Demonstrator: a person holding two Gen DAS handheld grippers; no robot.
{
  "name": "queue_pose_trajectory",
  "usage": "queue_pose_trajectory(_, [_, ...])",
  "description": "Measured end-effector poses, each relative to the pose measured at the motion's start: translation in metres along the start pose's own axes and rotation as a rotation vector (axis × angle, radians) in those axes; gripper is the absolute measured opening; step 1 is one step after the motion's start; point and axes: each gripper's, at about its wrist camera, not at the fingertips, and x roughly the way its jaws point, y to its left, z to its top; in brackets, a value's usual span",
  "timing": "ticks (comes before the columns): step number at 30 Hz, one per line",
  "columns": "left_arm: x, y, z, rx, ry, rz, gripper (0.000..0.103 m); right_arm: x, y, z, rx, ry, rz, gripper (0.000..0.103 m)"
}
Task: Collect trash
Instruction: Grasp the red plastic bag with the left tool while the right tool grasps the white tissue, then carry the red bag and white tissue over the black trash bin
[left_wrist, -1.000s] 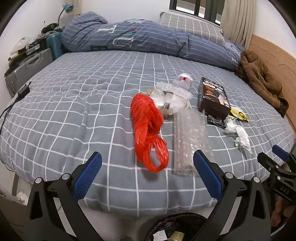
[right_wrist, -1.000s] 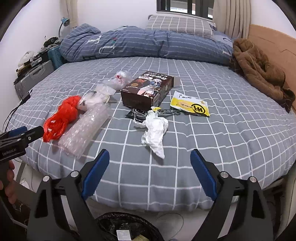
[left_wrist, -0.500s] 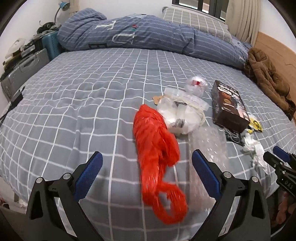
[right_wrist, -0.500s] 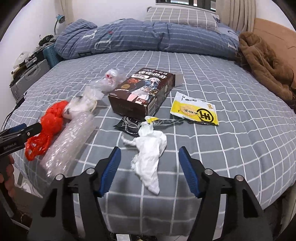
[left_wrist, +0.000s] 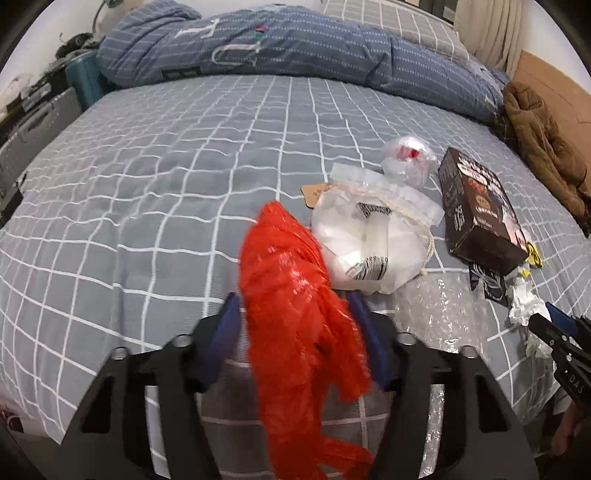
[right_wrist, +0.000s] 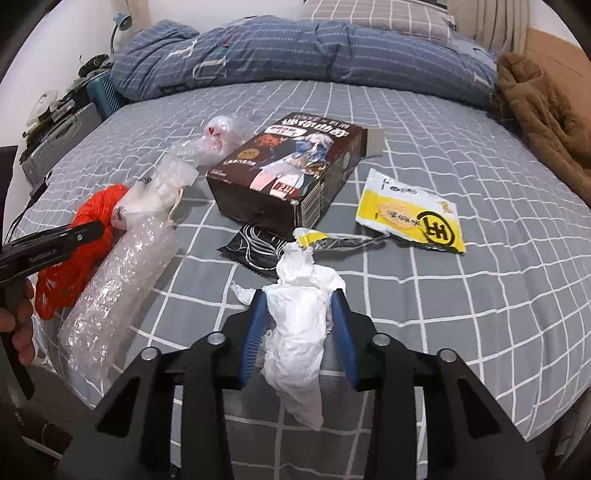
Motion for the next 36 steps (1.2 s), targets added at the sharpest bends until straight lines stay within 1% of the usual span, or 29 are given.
queue_pose_trajectory(6, [0.001, -0.003, -0.003, 0.017, 0.003, 0.000, 0.046, 0.005, 0.002, -0.002, 0.001, 0.026, 0.009, 0.013])
queue_pose_trajectory(9, [0.000, 0.000, -0.003, -0.001, 0.005, -0.011, 0.042, 0.004, 0.002, -0.003, 0.004, 0.023, 0.012, 0.008])
queue_pose_trajectory(15, [-0.011, 0.002, -0.002, -0.021, -0.012, -0.012, 0.038, -0.005, 0.003, 0.000, 0.005, -0.007, 0.021, 0.007])
queue_pose_trajectory(22, [-0.032, 0.003, -0.001, -0.042, -0.050, -0.033, 0.038, -0.021, 0.009, 0.004, -0.006, -0.051, 0.031, 0.007])
queue_pose_trajectory(29, [-0.055, -0.004, -0.007, -0.034, -0.086, -0.055, 0.038, -0.037, 0.016, 0.006, -0.019, -0.099, 0.051, 0.007])
queue_pose_trajectory(36, [-0.072, -0.012, -0.015, -0.029, -0.103, -0.068, 0.038, -0.050, 0.021, 0.004, -0.025, -0.130, 0.060, 0.007])
